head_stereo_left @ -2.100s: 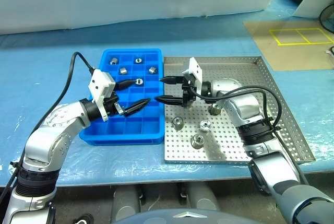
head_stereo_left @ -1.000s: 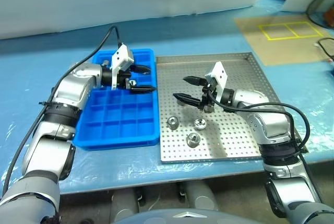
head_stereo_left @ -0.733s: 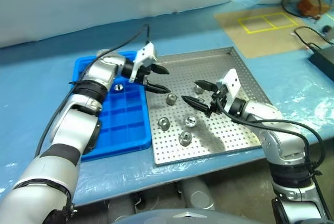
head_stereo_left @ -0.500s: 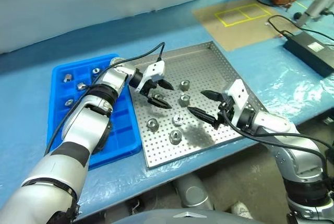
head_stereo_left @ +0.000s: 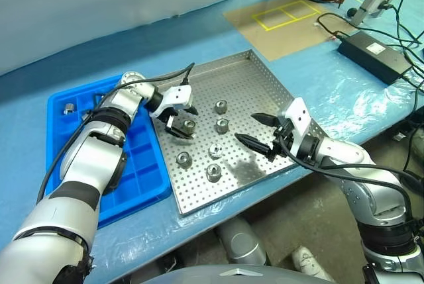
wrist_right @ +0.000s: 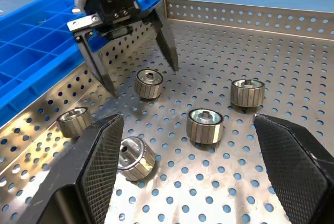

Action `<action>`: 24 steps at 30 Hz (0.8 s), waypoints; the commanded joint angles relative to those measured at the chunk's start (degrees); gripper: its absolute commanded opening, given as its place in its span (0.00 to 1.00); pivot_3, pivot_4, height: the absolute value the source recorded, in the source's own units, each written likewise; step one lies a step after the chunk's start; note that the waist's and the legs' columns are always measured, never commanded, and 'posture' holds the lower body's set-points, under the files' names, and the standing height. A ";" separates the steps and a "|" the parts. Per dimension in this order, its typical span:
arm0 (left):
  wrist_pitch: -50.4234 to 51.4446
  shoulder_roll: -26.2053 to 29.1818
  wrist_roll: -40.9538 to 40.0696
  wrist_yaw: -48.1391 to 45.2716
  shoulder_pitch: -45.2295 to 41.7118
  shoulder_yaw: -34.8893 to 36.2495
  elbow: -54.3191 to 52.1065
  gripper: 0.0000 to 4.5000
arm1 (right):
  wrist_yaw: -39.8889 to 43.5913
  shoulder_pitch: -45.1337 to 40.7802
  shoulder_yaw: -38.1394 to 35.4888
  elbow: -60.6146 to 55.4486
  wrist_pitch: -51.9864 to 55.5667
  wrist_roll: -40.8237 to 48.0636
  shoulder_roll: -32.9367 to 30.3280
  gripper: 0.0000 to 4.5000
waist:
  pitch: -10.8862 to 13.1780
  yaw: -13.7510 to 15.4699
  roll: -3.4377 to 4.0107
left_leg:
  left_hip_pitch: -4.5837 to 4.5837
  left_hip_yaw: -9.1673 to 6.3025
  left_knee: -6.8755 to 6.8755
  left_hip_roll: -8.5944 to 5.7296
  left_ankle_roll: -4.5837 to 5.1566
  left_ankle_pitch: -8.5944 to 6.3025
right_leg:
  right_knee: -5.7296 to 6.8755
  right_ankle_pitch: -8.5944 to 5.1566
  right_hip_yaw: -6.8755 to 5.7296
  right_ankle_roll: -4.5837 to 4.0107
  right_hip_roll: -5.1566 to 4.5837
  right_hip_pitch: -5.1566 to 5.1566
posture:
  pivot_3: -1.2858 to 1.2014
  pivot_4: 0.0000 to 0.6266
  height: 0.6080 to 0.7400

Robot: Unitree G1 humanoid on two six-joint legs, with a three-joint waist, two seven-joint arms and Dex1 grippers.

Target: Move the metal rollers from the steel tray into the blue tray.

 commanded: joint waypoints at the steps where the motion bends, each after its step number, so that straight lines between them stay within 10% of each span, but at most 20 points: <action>1: -2.29 0.27 1.97 1.47 -0.24 -0.42 0.29 1.00 | 0.56 -1.31 -0.04 -0.37 -1.83 -0.14 -0.75 0.91 | 0.00 -0.04 0.00 | -0.03 0.00 0.00 -0.03 0.03 -0.02 | -0.01 0.00 -0.01 0.01 -0.04 -0.01 | 0.10 0.24 1.00; 18: -5.24 -0.55 6.19 6.90 2.01 -0.91 2.96 1.00 | 0.19 -1.23 1.41 -0.28 -2.89 -1.84 -1.41 0.91 | -0.01 -0.26 -0.01 | 0.27 -0.01 0.23 -0.11 0.15 -0.11 | -0.02 0.00 -0.04 0.07 -0.16 0.47 | 0.10 0.24 1.00; 24: -4.13 -1.15 5.40 6.97 2.39 0.09 2.68 0.60 | -0.09 -1.79 1.42 0.01 -2.73 -1.36 -0.72 0.92 | -0.02 -0.24 -0.01 | 0.48 -0.04 0.23 -0.23 0.10 -0.25 | -0.19 -0.01 -0.08 0.09 -0.28 0.82 | 0.11 0.24 1.00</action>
